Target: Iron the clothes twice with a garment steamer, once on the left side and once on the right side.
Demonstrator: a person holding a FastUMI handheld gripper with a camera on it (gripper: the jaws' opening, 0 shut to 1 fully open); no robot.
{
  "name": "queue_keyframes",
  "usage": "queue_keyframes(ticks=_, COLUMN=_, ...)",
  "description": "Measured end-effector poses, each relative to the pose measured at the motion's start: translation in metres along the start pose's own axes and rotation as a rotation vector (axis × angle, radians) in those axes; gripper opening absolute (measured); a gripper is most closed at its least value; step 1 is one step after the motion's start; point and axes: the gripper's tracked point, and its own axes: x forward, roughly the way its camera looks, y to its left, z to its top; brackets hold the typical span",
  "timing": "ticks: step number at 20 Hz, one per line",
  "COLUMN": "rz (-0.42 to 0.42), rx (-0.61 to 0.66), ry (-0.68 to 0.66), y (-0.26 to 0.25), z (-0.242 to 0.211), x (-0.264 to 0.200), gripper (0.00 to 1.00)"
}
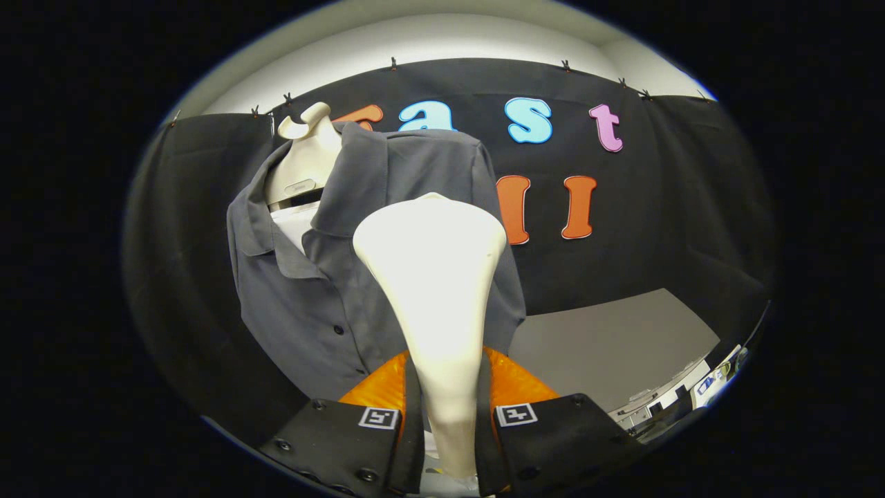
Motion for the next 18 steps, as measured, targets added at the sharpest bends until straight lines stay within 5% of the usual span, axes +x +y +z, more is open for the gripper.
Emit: queue_keyframes(ticks=18, rz=-0.064, rx=-0.024, ry=0.081, y=-0.010, z=-0.053, x=0.044, gripper=0.37)
